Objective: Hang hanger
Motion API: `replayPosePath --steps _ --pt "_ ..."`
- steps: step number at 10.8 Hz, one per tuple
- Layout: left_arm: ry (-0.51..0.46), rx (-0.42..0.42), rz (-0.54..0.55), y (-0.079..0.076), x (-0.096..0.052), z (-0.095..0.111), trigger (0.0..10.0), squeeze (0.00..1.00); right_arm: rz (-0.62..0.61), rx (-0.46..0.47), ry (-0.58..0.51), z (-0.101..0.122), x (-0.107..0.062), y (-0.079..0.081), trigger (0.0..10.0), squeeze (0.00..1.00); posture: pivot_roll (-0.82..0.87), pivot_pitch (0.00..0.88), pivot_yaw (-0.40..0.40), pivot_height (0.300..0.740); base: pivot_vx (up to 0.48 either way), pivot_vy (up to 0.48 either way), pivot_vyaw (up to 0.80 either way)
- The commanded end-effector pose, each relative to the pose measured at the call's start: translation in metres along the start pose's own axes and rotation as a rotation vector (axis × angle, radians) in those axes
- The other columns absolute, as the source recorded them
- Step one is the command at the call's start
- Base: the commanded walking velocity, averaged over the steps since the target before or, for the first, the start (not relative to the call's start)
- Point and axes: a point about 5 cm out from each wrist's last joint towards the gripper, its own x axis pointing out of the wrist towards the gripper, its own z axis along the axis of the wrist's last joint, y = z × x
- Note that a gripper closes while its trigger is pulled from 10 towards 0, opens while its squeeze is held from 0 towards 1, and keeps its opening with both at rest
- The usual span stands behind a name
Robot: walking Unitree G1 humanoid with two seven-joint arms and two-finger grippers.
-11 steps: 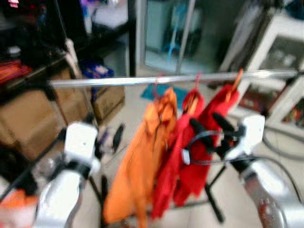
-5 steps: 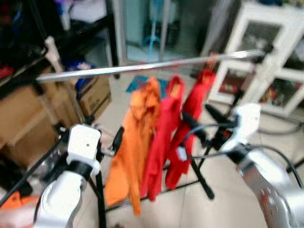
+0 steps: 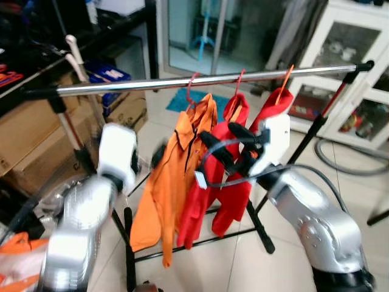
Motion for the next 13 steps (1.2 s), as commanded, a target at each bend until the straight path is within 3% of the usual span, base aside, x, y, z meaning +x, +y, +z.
replayPosePath --steps 1,2,3,4,5,6,8,9,10,11,13 --pt "0.052 -0.036 -0.012 0.000 0.000 -0.010 10.0 1.00 -0.003 -0.019 0.005 0.001 0.004 0.001 10.0 1.00 0.04 0.010 -0.007 0.740 0.000 0.000 0.00" --pt "0.096 0.001 -0.015 0.001 0.002 -0.021 10.0 1.00 -0.050 -0.032 -0.010 0.005 0.010 -0.001 10.0 1.00 0.04 0.006 -0.008 0.740 0.000 0.000 0.00" --pt "0.156 -0.053 -0.053 -0.006 0.011 -0.037 10.0 0.71 -0.094 -0.016 -0.035 0.011 0.012 -0.008 10.0 0.00 0.04 0.005 -0.016 0.740 0.000 0.000 0.00" --pt "0.180 -0.030 -0.082 -0.011 0.018 -0.044 10.0 0.42 -0.107 -0.016 -0.051 0.017 0.015 -0.012 10.0 0.00 0.04 0.005 -0.016 0.740 0.000 0.000 0.00" --pt "0.184 -0.111 -0.116 -0.016 0.022 -0.045 10.0 0.00 -0.105 -0.025 -0.067 0.022 0.015 -0.014 10.0 0.00 0.03 0.014 -0.012 0.740 0.000 0.000 0.00" --pt "0.205 -0.155 -0.141 -0.019 0.024 -0.048 10.0 0.00 -0.111 -0.031 -0.073 0.025 0.015 -0.016 10.0 0.00 0.03 0.013 -0.011 0.740 0.000 0.000 0.00" --pt "0.207 -0.250 -0.333 -0.045 0.029 -0.044 10.0 0.00 -0.140 -0.049 -0.074 0.028 0.013 -0.025 10.0 0.00 0.03 0.009 -0.003 0.740 0.000 0.000 0.00" --pt "0.214 -0.286 -0.458 -0.066 0.029 -0.040 10.0 0.00 -0.133 -0.071 -0.055 0.028 0.013 -0.025 10.0 0.00 0.03 0.008 0.000 0.740 0.000 0.000 0.00" --pt "0.219 -0.312 -0.502 -0.074 0.029 -0.038 10.0 0.00 -0.131 -0.083 -0.042 0.028 0.014 -0.027 10.0 0.00 0.03 0.008 0.000 0.740 0.000 0.000 0.00" --pt "0.230 -0.318 -0.558 -0.087 0.030 -0.034 10.0 0.00 -0.124 -0.092 -0.030 0.028 0.016 -0.029 10.0 0.00 0.03 0.008 -0.004 0.740 0.000 0.000 0.00" --pt "0.219 -0.244 -0.530 -0.082 0.028 -0.030 10.0 0.00 -0.041 -0.087 0.000 0.026 0.028 -0.022 10.0 0.00 0.03 0.010 -0.007 0.740 0.000 0.000 0.00"
